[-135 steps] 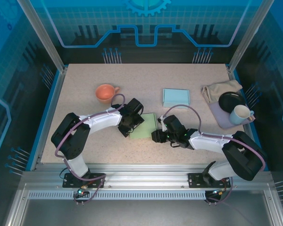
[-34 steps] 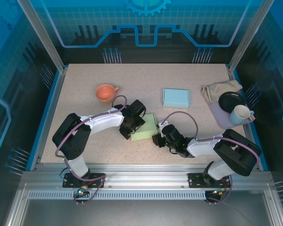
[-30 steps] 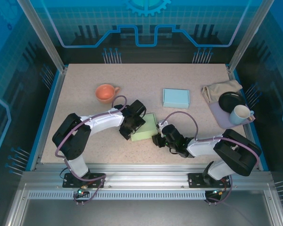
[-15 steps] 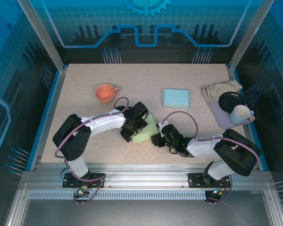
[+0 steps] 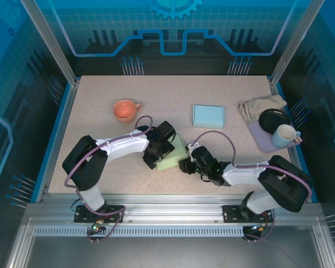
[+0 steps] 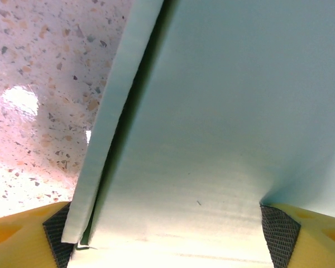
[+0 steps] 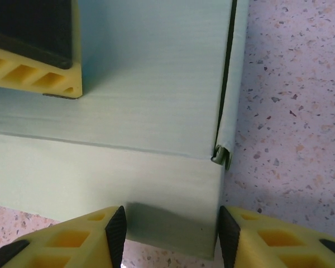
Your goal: Fold the paper box
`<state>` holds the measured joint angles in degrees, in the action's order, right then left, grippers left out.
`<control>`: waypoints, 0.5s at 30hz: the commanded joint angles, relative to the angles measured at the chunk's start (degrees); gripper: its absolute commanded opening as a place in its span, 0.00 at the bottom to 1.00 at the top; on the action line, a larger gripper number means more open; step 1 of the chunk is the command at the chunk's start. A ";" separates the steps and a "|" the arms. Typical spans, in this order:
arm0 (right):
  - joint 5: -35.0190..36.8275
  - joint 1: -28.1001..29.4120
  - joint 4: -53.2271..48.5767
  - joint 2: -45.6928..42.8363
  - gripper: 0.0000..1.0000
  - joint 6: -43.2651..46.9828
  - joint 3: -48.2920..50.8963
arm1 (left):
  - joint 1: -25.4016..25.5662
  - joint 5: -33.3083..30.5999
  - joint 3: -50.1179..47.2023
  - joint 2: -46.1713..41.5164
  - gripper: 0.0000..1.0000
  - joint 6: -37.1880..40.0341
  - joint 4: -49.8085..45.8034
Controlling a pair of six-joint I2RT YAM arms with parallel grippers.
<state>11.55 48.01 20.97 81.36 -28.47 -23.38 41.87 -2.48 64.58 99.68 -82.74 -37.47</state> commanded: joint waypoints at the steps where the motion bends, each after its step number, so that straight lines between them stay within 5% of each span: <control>1: -0.62 1.01 0.84 1.08 0.49 0.64 -1.78 | 0.06 0.77 0.15 1.29 0.86 -1.68 -1.85; 15: -0.21 0.10 8.39 7.98 0.47 1.56 -0.15 | -3.23 1.02 -5.44 4.21 0.85 -0.95 1.45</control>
<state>13.34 47.94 27.40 87.70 -27.38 -24.01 39.77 -0.95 63.11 99.83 -82.54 -35.18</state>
